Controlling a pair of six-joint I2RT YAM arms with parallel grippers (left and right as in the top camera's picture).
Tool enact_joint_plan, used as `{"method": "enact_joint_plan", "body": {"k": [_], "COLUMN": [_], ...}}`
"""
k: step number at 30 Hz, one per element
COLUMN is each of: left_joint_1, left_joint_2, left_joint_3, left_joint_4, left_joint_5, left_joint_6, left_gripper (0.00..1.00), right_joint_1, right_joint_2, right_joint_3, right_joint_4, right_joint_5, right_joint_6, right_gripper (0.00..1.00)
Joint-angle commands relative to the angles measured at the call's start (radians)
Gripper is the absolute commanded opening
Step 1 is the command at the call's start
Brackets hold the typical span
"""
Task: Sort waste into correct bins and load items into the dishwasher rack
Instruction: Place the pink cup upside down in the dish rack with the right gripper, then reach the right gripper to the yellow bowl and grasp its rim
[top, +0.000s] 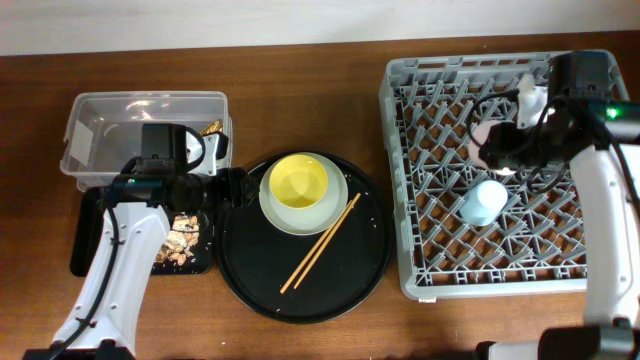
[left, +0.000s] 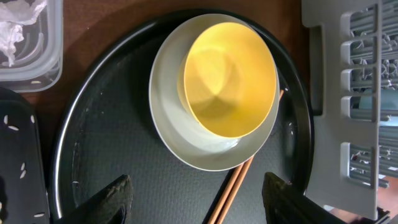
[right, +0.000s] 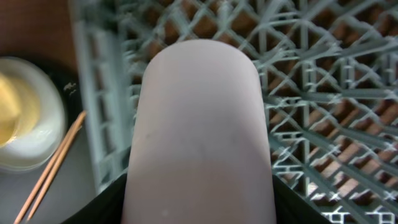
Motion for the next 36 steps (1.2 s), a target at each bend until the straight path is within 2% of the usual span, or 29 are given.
{"method": "enact_joint_plan", "body": {"k": [1, 5, 10, 11, 14, 15, 21, 25, 27, 32, 36], "left_joint_1": [0.002, 0.002, 0.002, 0.002, 0.002, 0.002, -0.014, -0.054, -0.060, -0.060, -0.051], "left_joint_2": [-0.020, -0.020, -0.020, -0.020, -0.020, -0.020, -0.020, -0.020, -0.020, -0.020, -0.020], "left_joint_3": [0.004, 0.004, 0.004, 0.004, 0.004, 0.004, 0.004, 0.004, 0.004, 0.004, 0.004], "left_joint_4": [-0.014, -0.014, -0.014, -0.014, -0.014, -0.014, -0.014, -0.026, -0.045, -0.101, -0.165], "left_joint_5": [-0.017, -0.017, -0.017, -0.017, -0.017, -0.017, -0.027, -0.140, -0.185, -0.278, -0.440], "left_joint_6": [0.024, 0.024, 0.024, 0.024, 0.024, 0.024, 0.035, 0.034, 0.026, 0.006, -0.122], "left_gripper": [0.65, 0.65, 0.65, 0.65, 0.66, 0.66, 0.66, 0.66, 0.66, 0.66, 0.69], "right_joint_1": [-0.025, -0.023, -0.023, -0.023, -0.022, -0.021, -0.021, -0.005, 0.025, 0.178, 0.349], "right_joint_2": [0.108, 0.240, 0.317, 0.330, 0.341, 0.340, 0.317, 0.244, 0.211, 0.171, 0.192], "right_joint_3": [0.074, 0.156, 0.160, 0.160, 0.160, 0.160, 0.233, 0.274, 0.274, 0.273, 0.268], "right_joint_4": [0.006, -0.016, -0.004, 0.003, 0.012, 0.016, -0.079, -0.140, -0.156, -0.163, -0.143], "right_joint_5": [0.045, 0.045, 0.045, 0.042, 0.015, -0.005, -0.041, -0.190, -0.199, -0.200, -0.200], "right_joint_6": [0.031, 0.031, 0.030, 0.031, 0.030, 0.030, 0.031, -0.003, -0.018, -0.025, -0.025], "right_gripper": [0.18, 0.18, 0.19, 0.26, 0.96, 0.99, 0.99, 0.99, 0.99, 0.99, 0.99]}}
